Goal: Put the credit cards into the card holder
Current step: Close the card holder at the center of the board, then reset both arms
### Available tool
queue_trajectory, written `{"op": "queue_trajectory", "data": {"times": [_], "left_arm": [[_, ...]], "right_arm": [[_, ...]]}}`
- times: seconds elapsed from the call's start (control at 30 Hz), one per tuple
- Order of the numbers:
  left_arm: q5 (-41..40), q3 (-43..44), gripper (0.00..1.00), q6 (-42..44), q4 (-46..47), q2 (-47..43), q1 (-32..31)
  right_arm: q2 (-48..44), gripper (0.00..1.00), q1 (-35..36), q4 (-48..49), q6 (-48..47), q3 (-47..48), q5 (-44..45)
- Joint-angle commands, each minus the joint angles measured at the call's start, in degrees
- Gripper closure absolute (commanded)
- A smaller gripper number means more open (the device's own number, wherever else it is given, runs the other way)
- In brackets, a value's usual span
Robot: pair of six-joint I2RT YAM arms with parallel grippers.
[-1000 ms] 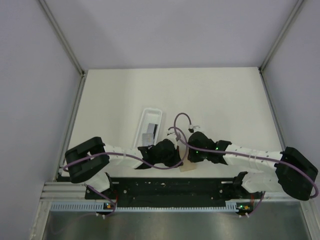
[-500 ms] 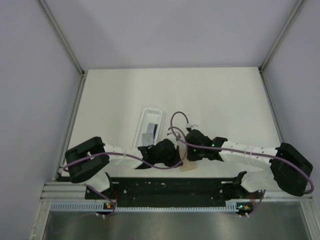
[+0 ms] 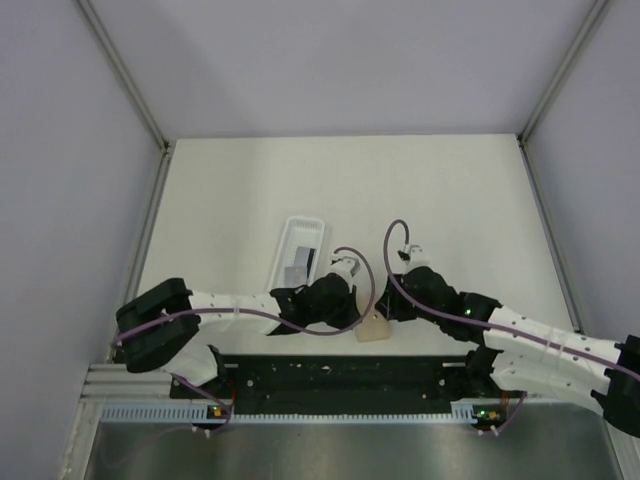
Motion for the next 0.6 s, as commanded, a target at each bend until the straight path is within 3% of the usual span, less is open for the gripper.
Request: {"op": "queue_trajectory", "data": {"times": [0.0,0.1,0.33,0.37,0.4,0.57], "left_arm": [[-5.59,4.29,1.0,3.24,-5.76,-5.61,0.02],[-10.07,5.78,1.0,4.12,-11.38,-9.04,0.02],[-21.94,8.34,0.79,5.53,-25.44,-17.3,0.02],[-23.69,8.25,0.76,5.62,-27.55,-18.62,0.02],[-25.19,7.99,0.58,5.62,-29.05,-19.93,0.11],[-31.35,7.81,0.36,3.95,-37.13,-25.91,0.11]], "right_arm": [[-2.3,0.64,0.74,-0.37,1.79,-2.43,3.27],[-3.8,0.59,0.65,-0.45,2.84,-3.66,3.97],[-8.63,0.43,0.65,-1.77,2.85,-4.11,6.69],[-8.99,0.35,0.74,-2.64,2.59,-3.58,7.04],[-9.25,0.33,0.65,-3.09,2.32,-3.4,7.22],[-10.83,0.26,0.65,-7.04,2.58,-1.12,9.68]]}}
